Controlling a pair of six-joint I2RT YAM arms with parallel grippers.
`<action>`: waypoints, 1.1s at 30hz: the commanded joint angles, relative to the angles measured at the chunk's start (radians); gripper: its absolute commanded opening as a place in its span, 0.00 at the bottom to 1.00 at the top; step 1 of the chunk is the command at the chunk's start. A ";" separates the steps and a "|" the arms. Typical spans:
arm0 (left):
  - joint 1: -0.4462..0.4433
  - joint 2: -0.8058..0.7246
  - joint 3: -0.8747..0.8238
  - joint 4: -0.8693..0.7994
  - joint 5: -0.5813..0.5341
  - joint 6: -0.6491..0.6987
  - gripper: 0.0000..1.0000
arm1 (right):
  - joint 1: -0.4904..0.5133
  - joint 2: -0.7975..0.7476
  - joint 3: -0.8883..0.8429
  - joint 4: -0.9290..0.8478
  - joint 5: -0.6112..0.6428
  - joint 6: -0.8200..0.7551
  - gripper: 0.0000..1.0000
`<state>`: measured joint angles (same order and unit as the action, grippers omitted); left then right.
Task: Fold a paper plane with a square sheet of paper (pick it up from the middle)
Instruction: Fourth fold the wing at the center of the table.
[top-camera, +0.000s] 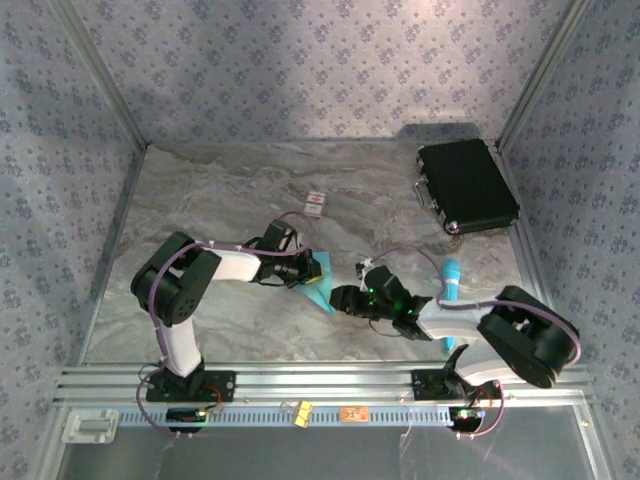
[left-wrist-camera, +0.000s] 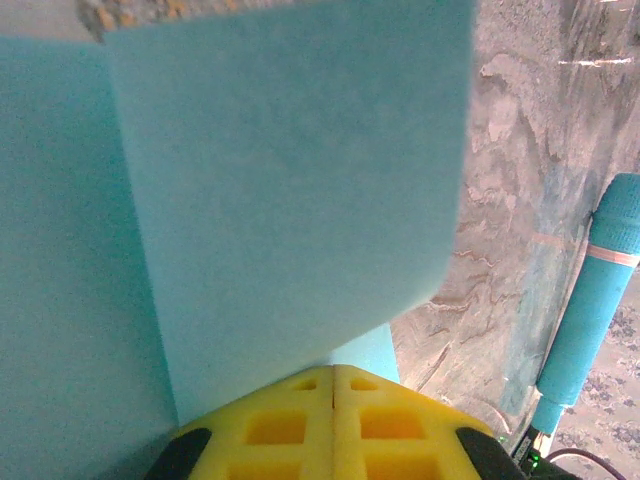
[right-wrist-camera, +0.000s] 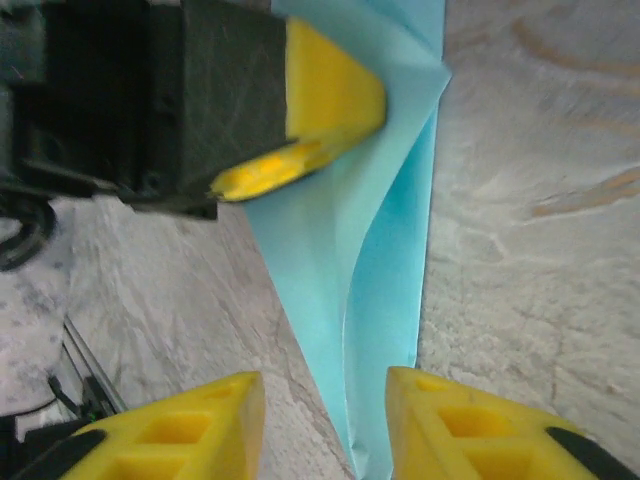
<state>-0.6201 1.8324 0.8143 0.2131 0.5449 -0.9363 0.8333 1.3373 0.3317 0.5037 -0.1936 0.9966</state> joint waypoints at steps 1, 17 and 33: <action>0.011 -0.005 -0.030 -0.049 -0.061 0.014 0.03 | -0.027 -0.084 0.003 -0.146 0.079 -0.007 0.42; 0.009 -0.001 -0.026 -0.053 -0.062 0.011 0.03 | -0.060 0.144 0.143 -0.030 -0.068 0.025 0.34; 0.010 -0.001 -0.024 -0.057 -0.060 0.014 0.03 | -0.044 0.263 0.166 0.016 -0.122 0.034 0.21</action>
<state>-0.6201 1.8324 0.8143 0.2134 0.5446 -0.9360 0.7811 1.5848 0.4908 0.4828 -0.2920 1.0142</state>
